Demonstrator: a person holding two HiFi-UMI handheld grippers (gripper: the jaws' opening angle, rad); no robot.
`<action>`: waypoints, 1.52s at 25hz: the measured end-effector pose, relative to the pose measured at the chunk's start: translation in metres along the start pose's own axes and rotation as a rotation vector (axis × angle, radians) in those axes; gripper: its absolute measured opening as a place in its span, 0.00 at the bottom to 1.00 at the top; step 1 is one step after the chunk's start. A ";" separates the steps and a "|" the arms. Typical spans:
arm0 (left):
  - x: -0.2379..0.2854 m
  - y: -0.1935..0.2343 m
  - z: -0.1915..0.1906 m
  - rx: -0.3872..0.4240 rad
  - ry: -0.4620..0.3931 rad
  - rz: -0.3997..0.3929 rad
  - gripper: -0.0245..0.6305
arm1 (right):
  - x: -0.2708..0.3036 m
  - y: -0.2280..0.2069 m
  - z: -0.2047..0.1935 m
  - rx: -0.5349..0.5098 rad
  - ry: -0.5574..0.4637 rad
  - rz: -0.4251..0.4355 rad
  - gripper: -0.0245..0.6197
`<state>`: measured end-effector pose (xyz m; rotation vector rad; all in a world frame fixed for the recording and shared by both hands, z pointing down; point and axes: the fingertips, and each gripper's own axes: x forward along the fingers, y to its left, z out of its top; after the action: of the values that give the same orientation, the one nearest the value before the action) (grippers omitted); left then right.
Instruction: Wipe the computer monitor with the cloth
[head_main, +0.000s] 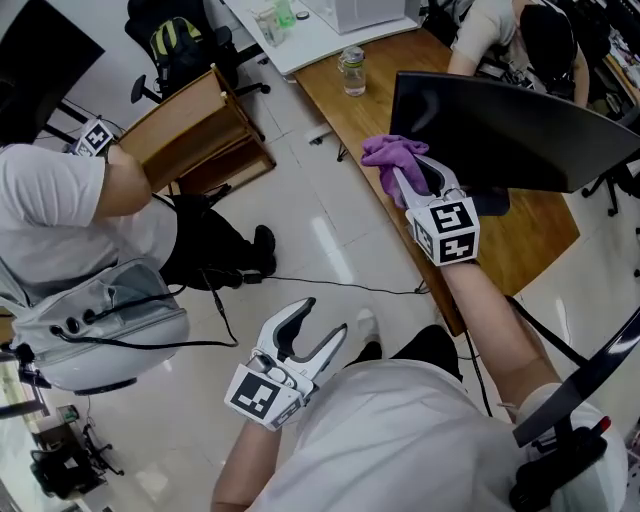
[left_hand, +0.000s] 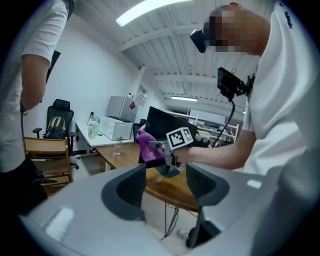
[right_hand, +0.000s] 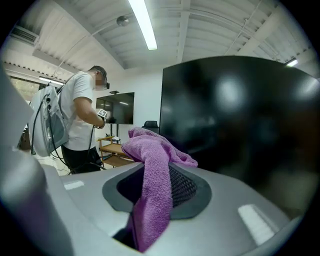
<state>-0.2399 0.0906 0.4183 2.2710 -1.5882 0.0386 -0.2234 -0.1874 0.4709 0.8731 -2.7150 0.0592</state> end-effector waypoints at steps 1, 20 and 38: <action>-0.001 0.001 -0.001 -0.002 0.005 0.003 0.45 | 0.003 0.002 -0.009 0.003 0.013 0.003 0.23; 0.012 -0.018 -0.022 0.019 0.085 -0.024 0.45 | 0.024 0.002 -0.121 -0.016 0.177 0.034 0.23; 0.115 -0.086 -0.010 0.085 0.128 -0.170 0.45 | -0.061 -0.145 -0.177 0.015 0.265 -0.120 0.23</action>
<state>-0.1172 0.0155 0.4297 2.4085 -1.3486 0.2062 -0.0468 -0.2494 0.6165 0.9575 -2.4156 0.1587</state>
